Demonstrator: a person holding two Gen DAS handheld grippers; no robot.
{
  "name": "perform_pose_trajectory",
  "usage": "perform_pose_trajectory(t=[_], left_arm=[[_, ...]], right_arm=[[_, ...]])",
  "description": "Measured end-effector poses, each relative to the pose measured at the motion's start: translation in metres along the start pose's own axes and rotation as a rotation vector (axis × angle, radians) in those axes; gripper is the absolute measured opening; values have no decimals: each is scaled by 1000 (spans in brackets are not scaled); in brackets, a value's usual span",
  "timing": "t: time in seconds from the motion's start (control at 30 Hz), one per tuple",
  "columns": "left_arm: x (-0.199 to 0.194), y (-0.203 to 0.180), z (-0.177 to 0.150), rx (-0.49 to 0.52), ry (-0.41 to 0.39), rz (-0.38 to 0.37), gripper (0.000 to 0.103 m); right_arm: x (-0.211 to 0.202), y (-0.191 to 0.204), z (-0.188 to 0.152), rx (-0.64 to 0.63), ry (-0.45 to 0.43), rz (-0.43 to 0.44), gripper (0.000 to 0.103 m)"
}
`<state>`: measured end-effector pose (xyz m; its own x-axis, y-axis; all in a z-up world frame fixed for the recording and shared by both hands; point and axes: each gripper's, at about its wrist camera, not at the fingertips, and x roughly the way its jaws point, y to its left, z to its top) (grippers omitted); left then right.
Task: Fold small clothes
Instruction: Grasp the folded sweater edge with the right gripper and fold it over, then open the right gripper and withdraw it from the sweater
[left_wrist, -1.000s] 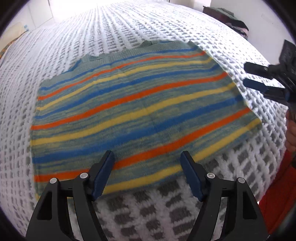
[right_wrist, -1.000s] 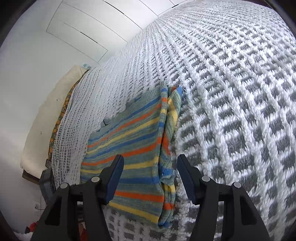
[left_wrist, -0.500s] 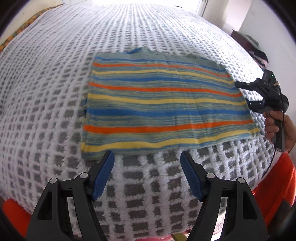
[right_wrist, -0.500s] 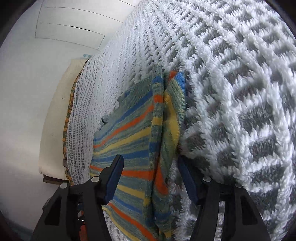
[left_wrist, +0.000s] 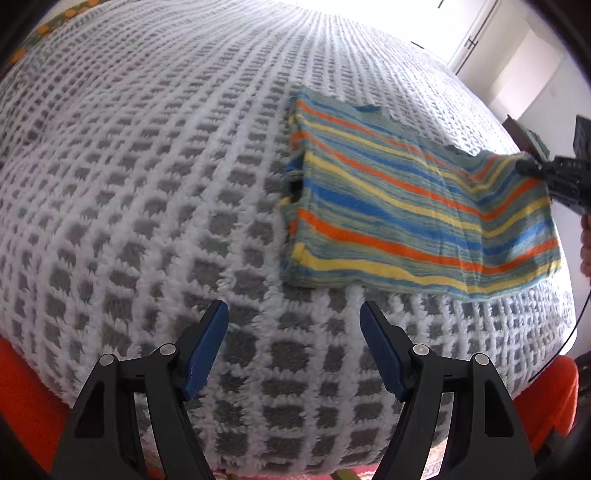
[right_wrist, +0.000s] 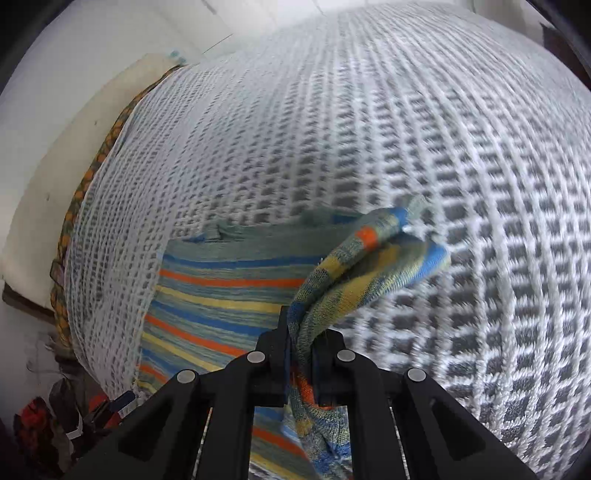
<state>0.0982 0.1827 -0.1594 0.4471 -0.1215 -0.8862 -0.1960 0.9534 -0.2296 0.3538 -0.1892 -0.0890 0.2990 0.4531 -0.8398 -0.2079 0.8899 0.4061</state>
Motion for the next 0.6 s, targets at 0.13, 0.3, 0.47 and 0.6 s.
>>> perform_pose_trajectory(t=[0.13, 0.3, 0.47, 0.6], left_arm=[[-6, 27, -4, -52, -22, -15, 75], [-8, 55, -6, -114, -39, -24, 75], [-9, 66, -9, -142, -45, -23, 75], [-10, 67, -10, -142, -48, -17, 75]], right_arm=[[25, 98, 19, -119, 60, 14, 8], [101, 178, 5, -118, 135, 8, 9], [164, 200, -11, 71, 251, 202, 80], [123, 211, -2, 15, 163, 318, 82]])
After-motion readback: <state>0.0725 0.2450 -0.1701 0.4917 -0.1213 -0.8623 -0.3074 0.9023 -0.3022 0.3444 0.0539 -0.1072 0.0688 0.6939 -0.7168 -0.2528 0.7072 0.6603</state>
